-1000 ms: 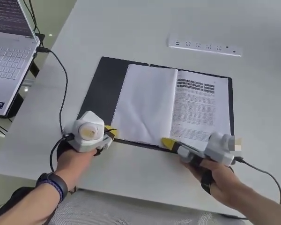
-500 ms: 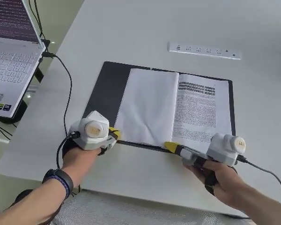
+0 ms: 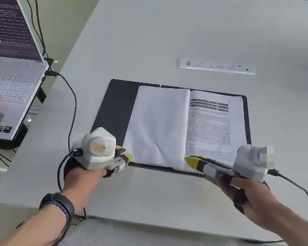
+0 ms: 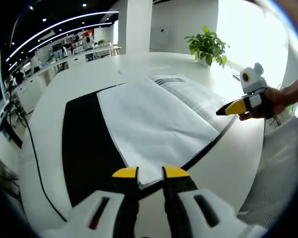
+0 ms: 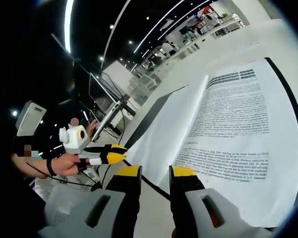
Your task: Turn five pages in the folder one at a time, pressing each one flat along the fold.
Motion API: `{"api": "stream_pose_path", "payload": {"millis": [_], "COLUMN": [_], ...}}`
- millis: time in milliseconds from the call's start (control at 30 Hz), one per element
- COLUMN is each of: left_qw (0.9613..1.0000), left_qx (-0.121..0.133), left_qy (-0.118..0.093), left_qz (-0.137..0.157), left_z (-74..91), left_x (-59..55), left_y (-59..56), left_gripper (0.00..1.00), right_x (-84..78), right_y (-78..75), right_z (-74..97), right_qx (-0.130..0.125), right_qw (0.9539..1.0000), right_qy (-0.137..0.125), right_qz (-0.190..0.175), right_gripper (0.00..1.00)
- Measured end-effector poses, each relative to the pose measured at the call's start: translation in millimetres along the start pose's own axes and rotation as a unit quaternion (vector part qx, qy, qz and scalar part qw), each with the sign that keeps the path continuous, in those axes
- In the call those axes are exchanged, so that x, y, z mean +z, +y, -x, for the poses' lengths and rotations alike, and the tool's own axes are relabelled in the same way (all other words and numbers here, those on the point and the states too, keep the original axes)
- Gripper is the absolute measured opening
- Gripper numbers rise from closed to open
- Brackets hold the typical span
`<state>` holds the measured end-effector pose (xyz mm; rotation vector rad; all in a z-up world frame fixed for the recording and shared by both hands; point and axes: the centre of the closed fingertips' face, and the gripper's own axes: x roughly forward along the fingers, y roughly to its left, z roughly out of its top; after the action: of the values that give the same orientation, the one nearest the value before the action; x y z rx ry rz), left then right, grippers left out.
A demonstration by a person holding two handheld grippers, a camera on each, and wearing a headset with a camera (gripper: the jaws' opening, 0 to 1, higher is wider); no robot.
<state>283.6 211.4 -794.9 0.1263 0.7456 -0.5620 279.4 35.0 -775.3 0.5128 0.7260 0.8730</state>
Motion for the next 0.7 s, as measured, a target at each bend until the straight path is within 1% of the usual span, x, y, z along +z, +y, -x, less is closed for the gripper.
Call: {"api": "stream_pose_path", "payload": {"millis": [67, 167, 267, 367, 433, 500, 567, 633, 700], "left_qw": [1.0000, 0.9997, 0.9995, 0.9992, 0.9987, 0.9983, 0.9981, 0.9978, 0.9969], "left_qx": [-0.003, -0.011, -0.011, -0.012, -0.011, -0.011, -0.009, -0.008, -0.009], "left_qy": [-0.005, -0.020, -0.028, -0.038, -0.049, -0.057, -0.060, -0.065, -0.077], "left_qz": [0.006, 0.011, 0.008, 0.007, 0.007, 0.004, 0.001, 0.004, 0.014], "left_z": [4.2, 11.1, 18.2, 25.0, 32.3, 38.5, 43.3, 48.3, 56.4], "left_x": [2.3, 9.7, 17.3, 25.7, 33.7, 39.2, 41.8, 44.2, 49.2], "left_y": [-1.9, -7.0, -9.7, -11.3, -13.0, -14.7, -15.1, -15.3, -17.4], "left_gripper": [0.19, 0.25, 0.28, 0.33, 0.35, 0.38, 0.41, 0.45, 0.47], "right_x": [3.0, 7.7, 11.5, 14.3, 17.6, 21.4, 25.9, 29.8, 33.4], "right_y": [-1.9, -11.7, -15.8, -19.8, -21.0, -20.2, -22.2, -22.7, -23.2], "right_z": [8.3, 24.7, 39.9, 54.8, 65.4, 75.5, 85.2, 93.3, 102.8], "right_qx": [-0.005, -0.029, -0.047, -0.065, -0.076, -0.084, -0.094, -0.101, -0.108], "right_qw": [1.0000, 0.9992, 0.9979, 0.9953, 0.9933, 0.9921, 0.9909, 0.9898, 0.9885], "right_qy": [-0.004, -0.008, -0.011, -0.007, -0.006, -0.010, -0.018, -0.027, -0.037], "right_qz": [0.006, 0.026, 0.045, 0.072, 0.087, 0.092, 0.095, 0.097, 0.099], "right_gripper": [0.23, 0.28, 0.32, 0.37, 0.40, 0.45, 0.51, 0.52, 0.53]}}
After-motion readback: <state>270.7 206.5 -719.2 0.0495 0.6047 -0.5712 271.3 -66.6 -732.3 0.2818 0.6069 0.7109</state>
